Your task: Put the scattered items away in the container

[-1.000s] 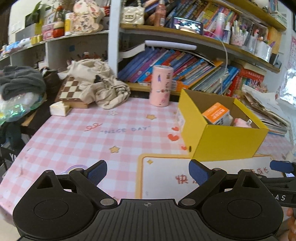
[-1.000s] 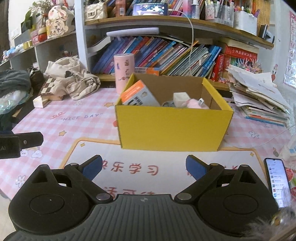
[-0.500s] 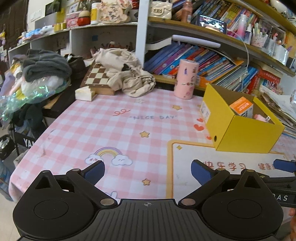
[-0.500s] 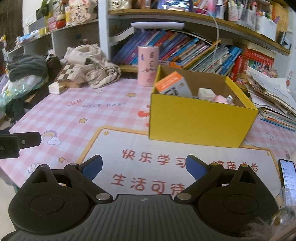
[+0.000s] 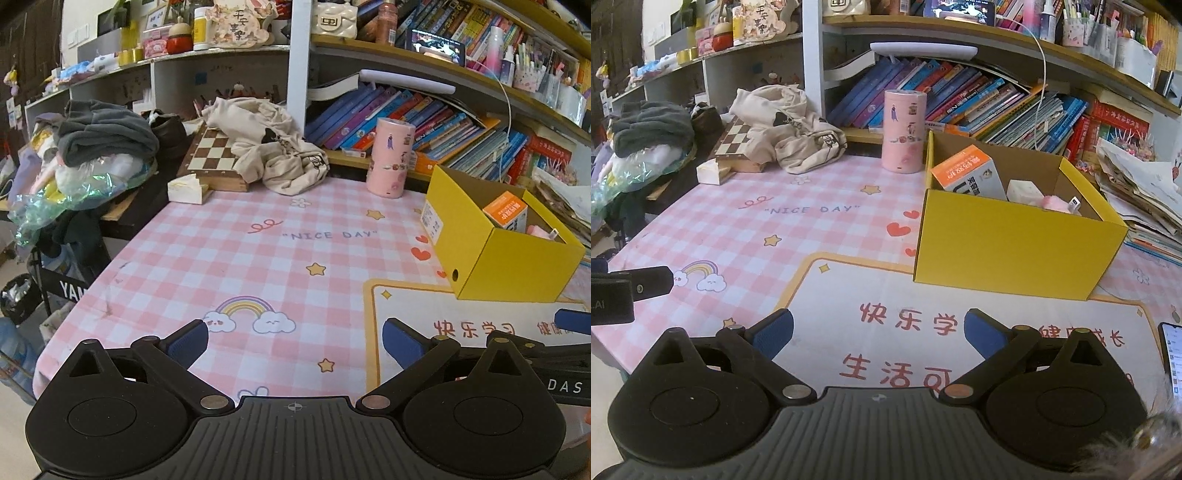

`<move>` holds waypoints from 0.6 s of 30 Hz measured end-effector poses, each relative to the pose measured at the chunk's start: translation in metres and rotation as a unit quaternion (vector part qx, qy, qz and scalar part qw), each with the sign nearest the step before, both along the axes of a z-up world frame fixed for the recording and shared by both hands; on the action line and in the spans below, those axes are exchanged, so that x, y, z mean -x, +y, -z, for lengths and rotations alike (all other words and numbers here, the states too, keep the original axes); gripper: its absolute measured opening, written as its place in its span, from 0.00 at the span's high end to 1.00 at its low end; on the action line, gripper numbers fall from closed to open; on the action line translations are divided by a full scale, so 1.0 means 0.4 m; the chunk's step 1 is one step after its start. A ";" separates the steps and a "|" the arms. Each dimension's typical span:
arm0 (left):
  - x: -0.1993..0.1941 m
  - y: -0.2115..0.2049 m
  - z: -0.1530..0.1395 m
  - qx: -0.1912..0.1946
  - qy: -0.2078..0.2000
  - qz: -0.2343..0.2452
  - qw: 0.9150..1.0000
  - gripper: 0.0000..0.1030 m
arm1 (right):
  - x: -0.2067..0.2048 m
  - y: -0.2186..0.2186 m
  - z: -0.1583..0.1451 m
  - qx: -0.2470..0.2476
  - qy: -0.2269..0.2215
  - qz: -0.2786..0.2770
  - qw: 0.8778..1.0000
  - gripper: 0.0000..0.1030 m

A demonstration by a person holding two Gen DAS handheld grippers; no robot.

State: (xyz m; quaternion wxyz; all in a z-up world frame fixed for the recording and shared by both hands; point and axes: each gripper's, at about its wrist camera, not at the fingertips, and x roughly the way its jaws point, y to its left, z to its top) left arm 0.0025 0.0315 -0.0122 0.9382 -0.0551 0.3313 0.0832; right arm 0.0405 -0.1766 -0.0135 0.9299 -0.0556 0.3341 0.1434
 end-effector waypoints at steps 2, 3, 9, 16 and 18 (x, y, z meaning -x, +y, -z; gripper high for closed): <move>-0.005 0.001 -0.001 0.001 -0.002 0.003 1.000 0.00 | -0.003 0.002 -0.002 0.001 -0.001 0.001 1.000 0.02; -0.007 0.000 -0.002 0.001 -0.002 0.006 1.000 0.00 | -0.006 0.003 -0.003 0.002 0.000 0.001 1.000 0.02; -0.022 -0.015 -0.004 -0.004 -0.005 0.028 1.000 0.00 | -0.011 0.005 -0.006 0.007 0.000 0.004 1.000 0.01; -0.036 -0.026 -0.001 -0.010 -0.002 0.041 0.999 0.00 | -0.016 -0.002 -0.007 0.008 -0.004 0.017 1.000 0.00; -0.041 -0.027 0.003 -0.008 0.003 0.044 0.999 0.00 | -0.018 -0.004 -0.007 0.008 -0.003 0.021 1.000 0.00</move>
